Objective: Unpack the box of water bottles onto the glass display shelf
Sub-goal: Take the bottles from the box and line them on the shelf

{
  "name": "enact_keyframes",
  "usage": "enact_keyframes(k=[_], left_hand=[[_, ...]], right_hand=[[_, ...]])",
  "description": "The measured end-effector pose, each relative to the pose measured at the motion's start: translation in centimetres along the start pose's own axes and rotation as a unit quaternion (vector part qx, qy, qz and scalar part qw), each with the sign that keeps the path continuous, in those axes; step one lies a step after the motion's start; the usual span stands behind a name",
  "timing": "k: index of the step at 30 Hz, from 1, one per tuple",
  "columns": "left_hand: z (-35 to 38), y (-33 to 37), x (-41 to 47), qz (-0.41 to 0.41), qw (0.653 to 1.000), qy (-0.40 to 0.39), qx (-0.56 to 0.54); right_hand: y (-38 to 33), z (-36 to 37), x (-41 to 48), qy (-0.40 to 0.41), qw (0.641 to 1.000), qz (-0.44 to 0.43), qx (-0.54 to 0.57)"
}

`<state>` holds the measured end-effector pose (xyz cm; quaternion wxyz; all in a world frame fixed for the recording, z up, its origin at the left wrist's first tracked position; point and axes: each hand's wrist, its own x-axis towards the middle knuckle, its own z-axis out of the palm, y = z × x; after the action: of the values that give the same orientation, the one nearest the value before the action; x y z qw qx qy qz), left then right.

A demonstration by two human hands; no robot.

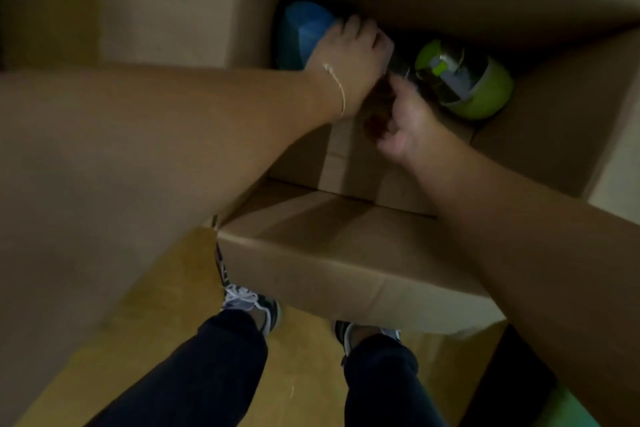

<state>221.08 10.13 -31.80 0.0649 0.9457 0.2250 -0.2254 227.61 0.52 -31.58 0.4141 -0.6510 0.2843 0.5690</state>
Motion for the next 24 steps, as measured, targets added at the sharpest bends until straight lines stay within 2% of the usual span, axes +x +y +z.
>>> enact_keyframes(k=[7,11,14,18,24], left_hand=[[3.3,0.7,3.8,-0.007,0.995,0.034,0.092],[3.8,1.3,3.6,-0.031,0.997,0.008,0.07],[3.7,2.0,2.3,-0.02,0.998,-0.017,0.049],[2.5,4.0,-1.3,-0.007,0.998,-0.063,0.007],[-0.6,7.1,-8.4,-0.047,0.988,-0.13,-0.076]], right_hand=[[0.1,0.9,4.0,-0.082,0.986,0.017,0.146],[0.6,0.9,4.5,-0.12,0.978,0.023,0.171],[1.5,0.3,3.4,-0.107,0.976,0.042,0.183],[3.4,-1.7,0.9,-0.049,0.981,0.088,0.169],[4.9,-5.2,-5.2,-0.024,0.983,0.146,0.106]])
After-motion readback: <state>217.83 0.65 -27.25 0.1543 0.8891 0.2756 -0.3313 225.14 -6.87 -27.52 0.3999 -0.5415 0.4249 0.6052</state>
